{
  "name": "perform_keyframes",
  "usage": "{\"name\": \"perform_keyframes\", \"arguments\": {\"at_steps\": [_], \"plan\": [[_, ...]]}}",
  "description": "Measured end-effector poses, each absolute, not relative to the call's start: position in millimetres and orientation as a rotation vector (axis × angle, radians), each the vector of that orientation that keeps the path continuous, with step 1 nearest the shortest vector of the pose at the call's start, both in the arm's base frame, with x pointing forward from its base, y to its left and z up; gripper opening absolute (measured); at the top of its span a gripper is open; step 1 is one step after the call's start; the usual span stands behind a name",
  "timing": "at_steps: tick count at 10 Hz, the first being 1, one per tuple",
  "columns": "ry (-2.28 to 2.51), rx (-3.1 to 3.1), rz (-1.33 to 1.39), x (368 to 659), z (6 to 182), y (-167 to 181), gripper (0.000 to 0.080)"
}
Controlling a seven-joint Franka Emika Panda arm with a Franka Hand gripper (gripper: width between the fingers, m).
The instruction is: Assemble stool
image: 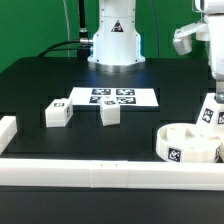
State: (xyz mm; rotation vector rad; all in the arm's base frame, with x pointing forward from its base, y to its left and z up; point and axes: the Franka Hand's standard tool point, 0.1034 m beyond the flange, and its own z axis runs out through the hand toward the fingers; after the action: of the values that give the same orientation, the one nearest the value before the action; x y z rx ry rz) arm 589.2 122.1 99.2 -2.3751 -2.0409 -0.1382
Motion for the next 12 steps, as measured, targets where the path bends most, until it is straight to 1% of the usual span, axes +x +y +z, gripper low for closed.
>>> {"name": "perform_keyframes", "arguments": {"at_steps": [3, 5, 7, 9, 10, 11, 12], "plan": [[-2.315, -2.152, -0.115, 589.9, 97.4, 115.5, 0.0649], [-2.487, -1.984, -0.108, 589.7, 89.3, 117.7, 0.0649], [-2.591, -1.868, -0.087, 589.2, 86.5, 118.0, 0.0649], [-2.573, -1.888, -0.085, 588.0, 85.4, 118.5, 0.0649], [-2.569, -1.892, -0.084, 587.8, 85.0, 118.0, 0.0531], [-2.567, -1.894, -0.082, 587.6, 84.0, 117.3, 0.0397], [-2.566, -1.895, -0.082, 587.5, 83.7, 117.1, 0.0397]]}}
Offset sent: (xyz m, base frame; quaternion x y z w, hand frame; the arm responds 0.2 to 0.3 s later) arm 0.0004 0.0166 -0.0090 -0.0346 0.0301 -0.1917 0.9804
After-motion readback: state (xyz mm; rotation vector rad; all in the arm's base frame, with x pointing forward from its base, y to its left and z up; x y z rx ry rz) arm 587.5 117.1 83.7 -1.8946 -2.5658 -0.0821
